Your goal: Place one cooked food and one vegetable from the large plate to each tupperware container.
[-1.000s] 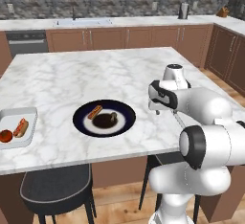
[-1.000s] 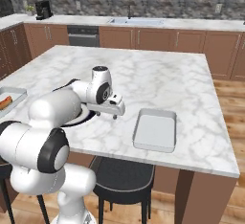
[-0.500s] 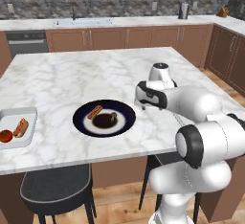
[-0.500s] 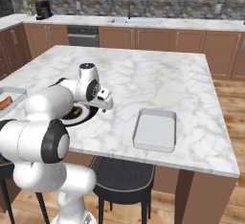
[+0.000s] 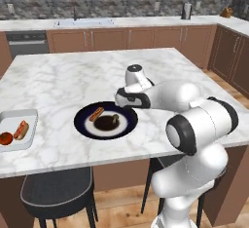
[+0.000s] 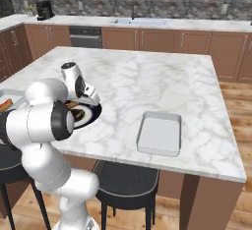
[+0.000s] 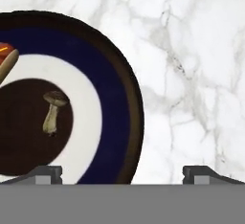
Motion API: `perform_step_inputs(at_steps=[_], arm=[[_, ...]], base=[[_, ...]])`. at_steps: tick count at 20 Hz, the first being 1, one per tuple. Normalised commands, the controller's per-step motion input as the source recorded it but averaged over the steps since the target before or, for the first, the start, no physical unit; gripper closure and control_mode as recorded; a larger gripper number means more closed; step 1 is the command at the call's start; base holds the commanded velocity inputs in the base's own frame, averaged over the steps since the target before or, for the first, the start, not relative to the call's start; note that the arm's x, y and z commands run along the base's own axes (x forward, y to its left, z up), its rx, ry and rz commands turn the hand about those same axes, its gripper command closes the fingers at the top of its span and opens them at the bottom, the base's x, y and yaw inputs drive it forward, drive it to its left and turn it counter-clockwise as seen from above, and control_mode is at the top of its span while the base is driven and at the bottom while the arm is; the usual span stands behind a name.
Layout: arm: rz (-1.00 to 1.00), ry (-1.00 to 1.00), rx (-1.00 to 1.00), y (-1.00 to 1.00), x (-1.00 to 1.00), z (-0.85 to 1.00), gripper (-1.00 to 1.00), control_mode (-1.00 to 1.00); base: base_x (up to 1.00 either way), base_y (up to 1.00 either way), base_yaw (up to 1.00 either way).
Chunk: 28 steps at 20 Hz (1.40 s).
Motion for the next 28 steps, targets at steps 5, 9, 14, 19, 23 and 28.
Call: perform_step_inputs(at_steps=[5, 9, 14, 19, 23, 28], arm=[[0.0, 0.01, -0.03, 0.5, 0.34, -0.21, -1.0, -1.0], [0.0, 0.03, 0.0, 0.28, 0.22, -0.39, -1.0, -1.0], [0.01, 0.09, 0.0, 0.25, 0.37, -0.33, -1.0, -1.0], [0.05, 0.11, 0.0, 0.2, 0.41, -0.28, -1.0, -1.0], [0.01, 0.22, -0.03, 0.0, 0.21, -0.34, -1.0, -1.0], [0.0, 0.15, -0.04, 0.02, 0.21, -0.4, -1.0, -1.0]], base=[[0.0, 0.0, 0.0], [0.0, 0.0, 0.0], [0.0, 0.0, 0.0], [0.0, 0.0, 0.0], [0.0, 0.0, 0.0], [0.0, 0.0, 0.0]])
